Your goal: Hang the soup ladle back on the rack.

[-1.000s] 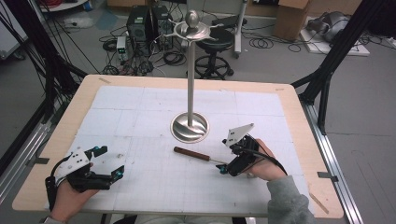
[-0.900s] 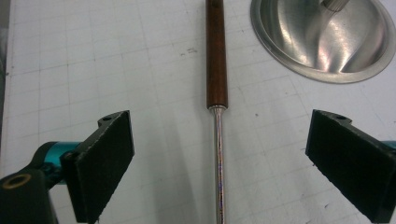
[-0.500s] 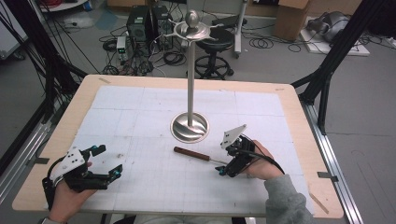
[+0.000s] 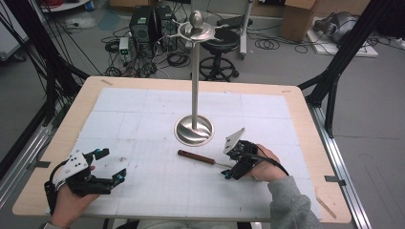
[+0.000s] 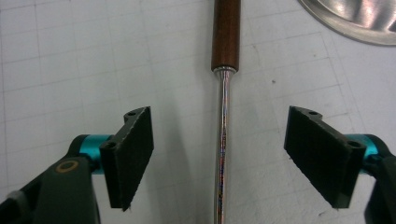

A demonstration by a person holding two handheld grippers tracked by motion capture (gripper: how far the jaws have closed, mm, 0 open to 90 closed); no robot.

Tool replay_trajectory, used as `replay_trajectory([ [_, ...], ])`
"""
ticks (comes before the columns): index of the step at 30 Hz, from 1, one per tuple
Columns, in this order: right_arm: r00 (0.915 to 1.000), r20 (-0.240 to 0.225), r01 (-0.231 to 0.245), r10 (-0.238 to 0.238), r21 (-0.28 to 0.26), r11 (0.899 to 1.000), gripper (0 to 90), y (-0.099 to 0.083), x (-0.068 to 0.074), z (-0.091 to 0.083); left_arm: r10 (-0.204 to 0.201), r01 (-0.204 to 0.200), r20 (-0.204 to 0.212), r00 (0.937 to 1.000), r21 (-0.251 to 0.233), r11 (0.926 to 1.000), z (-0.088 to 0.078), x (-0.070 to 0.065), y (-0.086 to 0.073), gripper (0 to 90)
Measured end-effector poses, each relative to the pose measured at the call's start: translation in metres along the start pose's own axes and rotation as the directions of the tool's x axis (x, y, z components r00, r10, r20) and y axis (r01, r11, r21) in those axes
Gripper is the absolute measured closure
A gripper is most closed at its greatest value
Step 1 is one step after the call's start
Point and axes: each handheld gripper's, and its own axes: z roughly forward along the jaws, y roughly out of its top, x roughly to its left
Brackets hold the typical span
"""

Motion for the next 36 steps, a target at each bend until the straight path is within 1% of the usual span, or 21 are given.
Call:
replay_trajectory([
  [2, 0.9999, -0.014, 0.002, -0.002, 0.01, 1.0, 27.9, 0.0, -0.001, 0.001, -0.001, 0.001, -0.003, 1.0, -0.001, 1.0, 0.0, 0.0, 0.0, 1.8],
  [4, 0.9998, -0.019, 0.004, -0.003, 0.029, 1.0, 29.7, 0.0, -0.002, 0.002, -0.003, 0.003, -0.002, 1.0, -0.003, 1.0, -0.001, 0.0, 0.0, 1.8],
  [6, 0.9998, -0.022, 0.003, -0.001, 0.052, 0.999, 33.7, -0.001, -0.003, 0.005, -0.001, 0.001, -0.004, 1.0, 0.0, 1.0, -0.001, 0.0, 0.0, 1.8],
  [8, 0.9997, -0.025, 0.003, -0.001, 0.06, 0.998, 34.6, -0.001, -0.003, 0.005, -0.001, 0.001, -0.005, 1.0, 0.002, 1.0, -0.002, 0.0, 0.0, 1.8],
  [12, 0.9991, -0.041, 0.014, -0.011, 0.083, 0.996, 41.2, 0.0, -0.004, 0.008, -0.003, 0.003, -0.007, 1.0, 0.0, 1.0, -0.002, 0.0, -0.001, 1.8],
  [13, 0.9991, -0.041, 0.014, -0.011, 0.083, 0.996, 41.2, 0.0, -0.004, 0.008, -0.003, 0.003, -0.007, 1.0, 0.0, 1.0, -0.002, 0.0, -0.001, 1.8],
  [15, 0.9988, -0.045, 0.02, -0.016, 0.089, 0.996, 44.4, 0.002, -0.004, 0.009, -0.001, 0.001, -0.007, 1.0, 0.002, 1.0, -0.002, 0.0, -0.001, 1.8],
  [19, 0.9986, -0.047, 0.029, -0.025, 0.106, 0.994, 50.4, 0.004, -0.005, 0.01, -0.004, 0.004, -0.006, 1.0, 0.003, 1.0, -0.002, 0.0, -0.001, 1.8],
  [21, 0.999, -0.04, 0.025, -0.021, 0.111, 0.994, 52.8, 0.004, -0.005, 0.01, -0.004, 0.004, -0.009, 1.0, 0.005, 1.0, -0.003, 0.0, -0.002, 1.8],
  [22, 0.9987, -0.046, 0.027, -0.022, 0.117, 0.993, 55.1, 0.004, -0.006, 0.01, -0.006, 0.006, -0.009, 0.9999, 0.004, 1.0, -0.003, 0.0, -0.002, 1.8],
  [25, 0.999, -0.04, 0.022, -0.017, 0.114, 0.993, 56.3, 0.005, -0.006, 0.011, -0.007, 0.007, -0.009, 0.9999, 0.003, 1.0, -0.003, 0.001, -0.002, 1.8],
  [26, 0.9991, -0.036, 0.026, -0.022, 0.112, 0.993, 57.4, 0.005, -0.006, 0.011, -0.01, 0.01, -0.01, 0.9999, 0.002, 1.0, -0.003, 0.001, -0.002, 1.8],
  [27, 0.9989, -0.036, 0.034, -0.03, 0.112, 0.993, 58.3, 0.005, -0.007, 0.011, -0.009, 0.009, -0.011, 0.9999, 0.002, 1.0, -0.003, 0.001, -0.002, 1.8],
  [28, 0.9989, -0.039, 0.029, -0.025, 0.114, 0.993, 58.6, 0.006, -0.007, 0.012, -0.009, 0.009, -0.01, 0.9999, 0.004, 1.0, -0.003, 0.001, -0.002, 1.8],
  [29, 0.9986, -0.045, 0.034, -0.029, 0.116, 0.993, 59.0, 0.006, -0.007, 0.012, -0.008, 0.008, -0.011, 0.9999, 0.005, 1.0, -0.003, 0.001, -0.002, 1.8],
  [30, 0.999, -0.039, 0.026, -0.022, 0.122, 0.992, 59.5, 0.006, -0.007, 0.013, -0.01, 0.01, -0.011, 0.9999, 0.004, 0.9999, -0.003, 0.001, -0.002, 1.8],
  [31, 0.9989, -0.041, 0.027, -0.022, 0.126, 0.992, 60.1, 0.007, -0.007, 0.013, -0.008, 0.009, -0.011, 0.9999, 0.004, 1.0, -0.003, 0.001, -0.002, 1.8],
  [32, 0.9986, -0.041, 0.039, -0.034, 0.125, 0.991, 60.4, 0.007, -0.007, 0.015, -0.009, 0.009, -0.01, 0.9999, 0.004, 1.0, -0.004, 0.001, -0.002, 1.8],
  [33, 0.9987, -0.042, 0.036, -0.031, 0.125, 0.992, 60.9, 0.007, -0.007, 0.015, -0.009, 0.009, -0.01, 0.9999, 0.004, 1.0, -0.004, 0.001, -0.002, 1.8],
  [34, 0.9985, -0.042, 0.039, -0.034, 0.125, 0.991, 61.7, 0.007, -0.008, 0.015, -0.008, 0.009, -0.011, 0.9999, 0.004, 1.0, -0.004, 0.001, -0.002, 1.8],
  [36, 0.9994, -0.025, 0.027, -0.024, 0.135, 0.99, 66.1, 0.007, -0.007, 0.014, -0.009, 0.009, -0.01, 0.9999, 0.004, 0.9999, -0.004, 0.001, -0.002, 1.8],
])
